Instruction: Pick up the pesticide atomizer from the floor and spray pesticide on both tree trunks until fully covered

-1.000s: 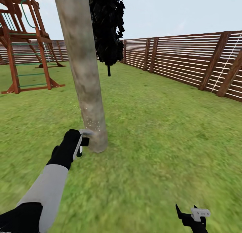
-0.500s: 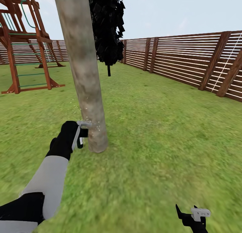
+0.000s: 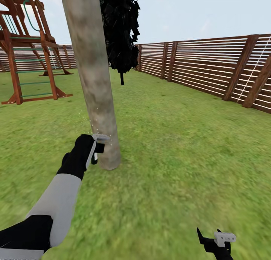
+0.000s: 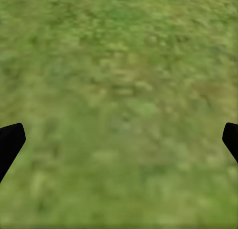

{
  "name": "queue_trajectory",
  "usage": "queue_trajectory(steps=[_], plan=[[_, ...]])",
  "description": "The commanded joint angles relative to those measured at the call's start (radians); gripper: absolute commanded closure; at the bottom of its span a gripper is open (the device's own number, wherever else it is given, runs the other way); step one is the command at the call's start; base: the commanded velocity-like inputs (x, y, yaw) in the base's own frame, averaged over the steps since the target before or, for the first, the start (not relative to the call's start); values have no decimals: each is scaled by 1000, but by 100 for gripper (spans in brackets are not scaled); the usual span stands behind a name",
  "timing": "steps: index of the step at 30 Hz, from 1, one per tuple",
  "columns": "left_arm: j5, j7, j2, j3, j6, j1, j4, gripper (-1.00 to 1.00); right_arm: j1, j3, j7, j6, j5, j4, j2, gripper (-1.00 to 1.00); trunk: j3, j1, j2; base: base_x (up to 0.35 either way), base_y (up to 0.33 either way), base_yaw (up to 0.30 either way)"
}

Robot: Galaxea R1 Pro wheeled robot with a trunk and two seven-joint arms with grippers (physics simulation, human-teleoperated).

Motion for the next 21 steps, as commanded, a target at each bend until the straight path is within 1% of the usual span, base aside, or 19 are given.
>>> queue_trajectory(steps=[1,3,4,5,6,7,9,12,14,16,18,21], plan=[[2,-1,11,3,3,-1,-1,100,-1,-9,8,-3,2,0,0,-100,-3,4,-8,0,0,0],[3,-2,40,9,3,1,0,100,-1,-9,8,-3,2,0,0,-100,-6,11,-22,0,0,0],[5,-3,50,41,3,4,0,100,-1,-9,8,-3,2,0,0,-100,-8,15,-29,0,0,0],[5,-4,56,102,3,6,1,100,-1,-9,8,-3,3,0,0,-100,-9,19,-36,0,0,0],[5,-4,57,111,4,7,1,100,-1,-9,8,-3,3,0,0,-100,-11,23,-43,0,0,0],[4,-4,55,114,4,7,1,100,-1,-9,8,-3,3,0,0,-100,-13,27,-50,0,0,0],[4,-4,44,115,4,4,1,100,-1,-9,8,-3,3,0,0,-100,-16,34,-64,0,0,0],[5,-7,26,79,3,-1,2,100,0,-9,8,-3,4,0,0,-100,-21,46,-85,0,0,38],[5,-8,14,70,3,-11,1,100,-1,-9,8,-3,4,1,0,-100,-26,54,-99,0,0,75],[5,-8,11,69,3,-24,1,100,-1,-9,8,-3,4,0,1,-100,-32,61,-113,0,0,29],[4,-8,11,68,4,-28,0,100,-1,-9,8,-3,4,0,1,-100,-32,61,-113,0,0,8],[0,-8,24,66,5,-18,-2,100,-1,-9,8,-3,4,0,1,-100,-32,61,-113,6,0,2]])
